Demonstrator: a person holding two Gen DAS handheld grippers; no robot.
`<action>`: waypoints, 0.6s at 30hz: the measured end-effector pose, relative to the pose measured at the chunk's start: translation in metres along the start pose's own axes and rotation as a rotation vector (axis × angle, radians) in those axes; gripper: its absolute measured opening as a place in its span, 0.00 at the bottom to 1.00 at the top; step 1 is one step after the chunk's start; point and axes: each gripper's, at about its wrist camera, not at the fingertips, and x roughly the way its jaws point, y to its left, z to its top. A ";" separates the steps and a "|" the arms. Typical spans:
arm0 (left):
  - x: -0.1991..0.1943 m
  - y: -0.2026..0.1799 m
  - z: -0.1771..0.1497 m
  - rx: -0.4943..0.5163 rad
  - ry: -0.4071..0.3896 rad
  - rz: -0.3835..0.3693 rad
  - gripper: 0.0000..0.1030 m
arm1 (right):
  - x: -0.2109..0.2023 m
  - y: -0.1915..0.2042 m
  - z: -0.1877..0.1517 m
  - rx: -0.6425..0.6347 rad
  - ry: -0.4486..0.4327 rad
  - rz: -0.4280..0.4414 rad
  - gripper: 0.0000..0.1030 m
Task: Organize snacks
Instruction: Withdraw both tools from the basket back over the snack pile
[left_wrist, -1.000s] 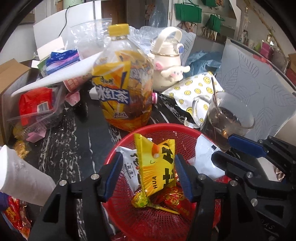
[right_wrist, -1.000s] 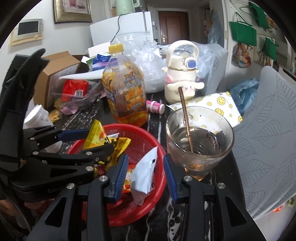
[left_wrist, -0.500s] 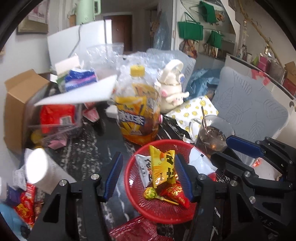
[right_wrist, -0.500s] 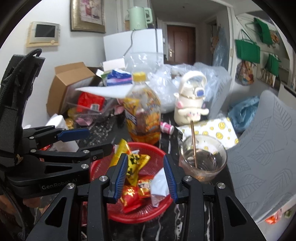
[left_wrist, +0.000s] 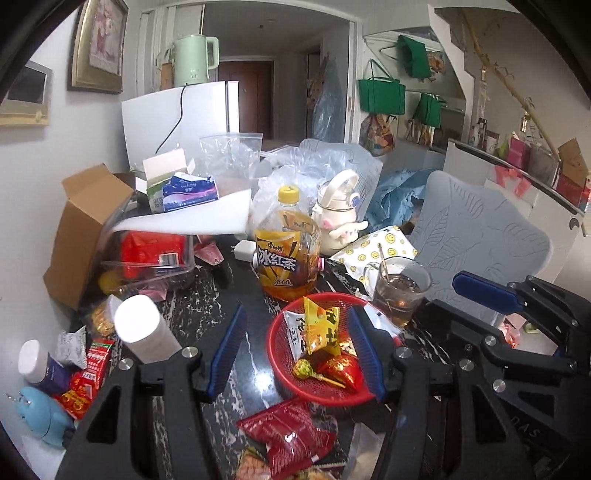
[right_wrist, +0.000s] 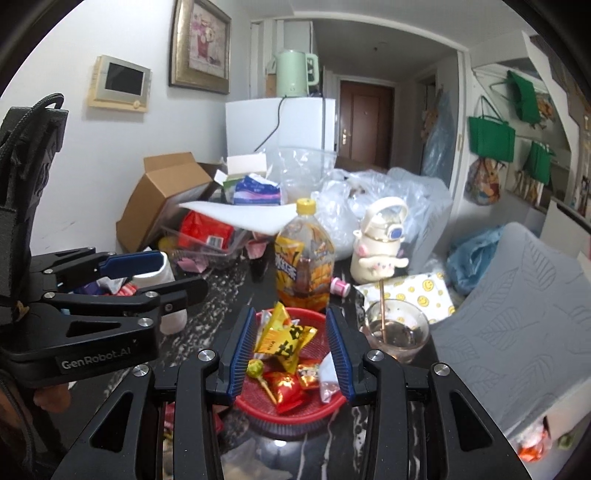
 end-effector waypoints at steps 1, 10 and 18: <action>-0.005 0.000 -0.001 0.000 0.000 -0.002 0.55 | -0.005 0.002 0.000 -0.003 -0.006 -0.004 0.38; -0.048 -0.001 -0.027 -0.009 -0.023 -0.046 0.55 | -0.039 0.021 -0.017 -0.011 -0.012 -0.023 0.38; -0.072 -0.005 -0.056 0.016 -0.017 -0.067 0.55 | -0.062 0.043 -0.043 -0.009 0.006 -0.032 0.38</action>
